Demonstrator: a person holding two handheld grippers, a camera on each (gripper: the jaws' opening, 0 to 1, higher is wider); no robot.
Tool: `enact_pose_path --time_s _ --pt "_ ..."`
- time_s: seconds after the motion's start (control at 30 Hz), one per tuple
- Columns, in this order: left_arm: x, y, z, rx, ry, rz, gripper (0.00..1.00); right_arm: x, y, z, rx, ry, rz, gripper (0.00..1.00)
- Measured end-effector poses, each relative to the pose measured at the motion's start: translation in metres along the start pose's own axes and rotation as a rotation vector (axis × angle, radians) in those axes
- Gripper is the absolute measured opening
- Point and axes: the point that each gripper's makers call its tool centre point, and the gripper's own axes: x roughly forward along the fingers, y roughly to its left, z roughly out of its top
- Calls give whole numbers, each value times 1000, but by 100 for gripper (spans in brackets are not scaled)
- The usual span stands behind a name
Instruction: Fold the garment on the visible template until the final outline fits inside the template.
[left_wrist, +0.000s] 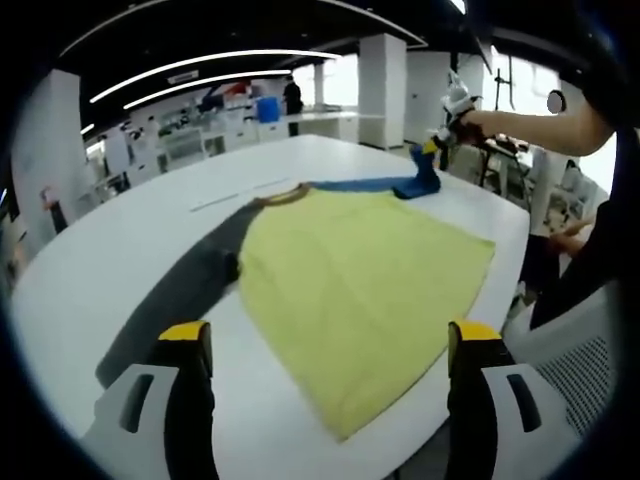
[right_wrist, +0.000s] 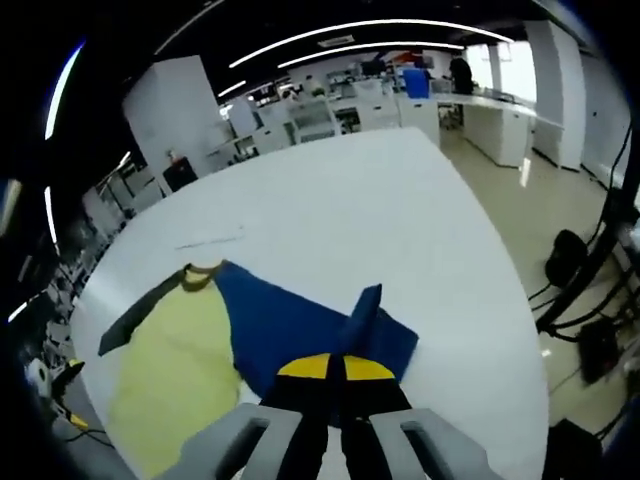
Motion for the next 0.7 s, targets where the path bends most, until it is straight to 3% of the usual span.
enact_pose_path --time_s 0.7 --pt "-2 -3 -4 -16 -2 1 93 22 57 7 -32 -18 61 0"
